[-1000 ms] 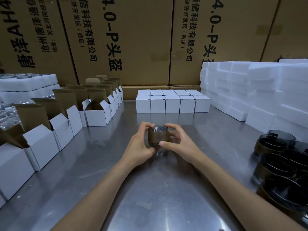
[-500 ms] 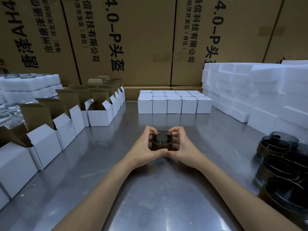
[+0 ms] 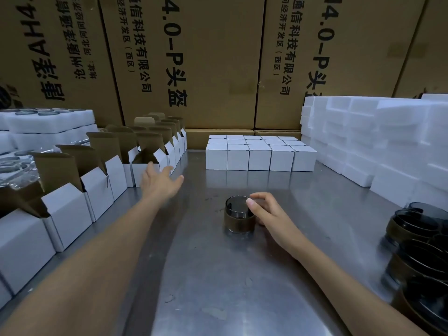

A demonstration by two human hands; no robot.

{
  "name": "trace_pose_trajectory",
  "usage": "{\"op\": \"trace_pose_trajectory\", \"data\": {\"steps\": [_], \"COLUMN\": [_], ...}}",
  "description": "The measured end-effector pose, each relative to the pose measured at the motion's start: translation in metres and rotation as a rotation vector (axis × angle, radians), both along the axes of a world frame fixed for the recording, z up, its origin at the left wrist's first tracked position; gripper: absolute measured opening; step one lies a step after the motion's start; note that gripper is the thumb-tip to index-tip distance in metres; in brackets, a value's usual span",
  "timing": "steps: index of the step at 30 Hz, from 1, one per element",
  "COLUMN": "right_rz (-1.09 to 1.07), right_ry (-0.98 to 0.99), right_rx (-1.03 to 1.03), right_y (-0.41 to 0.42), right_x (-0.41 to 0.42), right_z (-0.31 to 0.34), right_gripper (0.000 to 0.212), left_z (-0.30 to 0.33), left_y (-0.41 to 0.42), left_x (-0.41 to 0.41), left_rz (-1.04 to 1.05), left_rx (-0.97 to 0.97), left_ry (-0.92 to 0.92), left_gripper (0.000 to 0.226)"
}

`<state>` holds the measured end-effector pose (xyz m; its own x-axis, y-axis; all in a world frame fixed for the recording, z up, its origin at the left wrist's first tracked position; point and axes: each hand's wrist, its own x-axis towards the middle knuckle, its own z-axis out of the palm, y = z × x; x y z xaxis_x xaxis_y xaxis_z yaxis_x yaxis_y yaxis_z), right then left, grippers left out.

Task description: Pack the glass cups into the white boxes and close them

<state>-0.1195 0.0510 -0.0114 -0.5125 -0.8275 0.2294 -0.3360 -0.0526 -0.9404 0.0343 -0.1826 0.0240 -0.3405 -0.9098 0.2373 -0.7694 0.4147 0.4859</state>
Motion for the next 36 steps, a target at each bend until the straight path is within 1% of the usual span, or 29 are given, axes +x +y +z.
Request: {"op": "trace_pose_trajectory", "data": {"steps": [5,8,12,14,17,21,24,27,30,34,35,36], "right_rz": [0.01,0.0,-0.013,-0.017,0.002,0.003,-0.006,-0.06,-0.116,-0.186,-0.2,-0.213], "right_ry": [-0.003,-0.008,-0.011,-0.013,-0.034,-0.049,-0.062,-0.077,-0.096,-0.151,-0.179,-0.214], "right_rx": [0.014,0.017,0.017,0.014,0.001,-0.001,-0.012,-0.027,-0.036,-0.038,-0.026,-0.006], "right_y": [0.003,0.002,0.003,0.003,0.004,0.004,0.003,0.002,0.0,-0.004,-0.006,-0.008], "right_x": [0.001,0.002,0.002,0.003,0.006,0.007,0.007,0.005,0.002,0.001,0.001,0.001], "right_z": [0.001,0.004,0.005,0.006,0.008,0.01,0.01,0.011,0.011,0.013,0.014,0.016], "right_gripper": [0.029,0.026,0.022,0.022,0.02,0.021,0.023,0.019,0.018,0.024,0.027,0.03], "left_z": [0.017,0.019,0.012,0.009,0.005,0.008,0.017,0.024,0.029,0.034,0.033,0.03], "left_y": [-0.034,-0.04,-0.028,-0.014,0.015,0.055,0.083,0.113,0.135,0.131,0.125,0.118], "left_x": [0.0,-0.001,-0.002,-0.003,-0.011,-0.03,-0.043,-0.052,-0.055,-0.046,-0.044,-0.043], "left_rz": [0.048,0.043,0.009,-0.052,-0.161,-0.263,-0.317,-0.376,-0.417,-0.349,-0.325,-0.31], "left_rx": [-0.051,-0.063,-0.217,-0.295,-0.378,-0.347,-0.318,-0.275,-0.256,-0.358,-0.333,-0.276], "left_ry": [-0.22,-0.258,-0.148,-0.062,0.013,0.074,0.064,0.07,0.185,0.523,0.596,0.651], "left_gripper": [0.065,0.064,0.053,0.048,0.043,0.044,0.048,0.05,0.046,0.021,0.019,0.022]}}
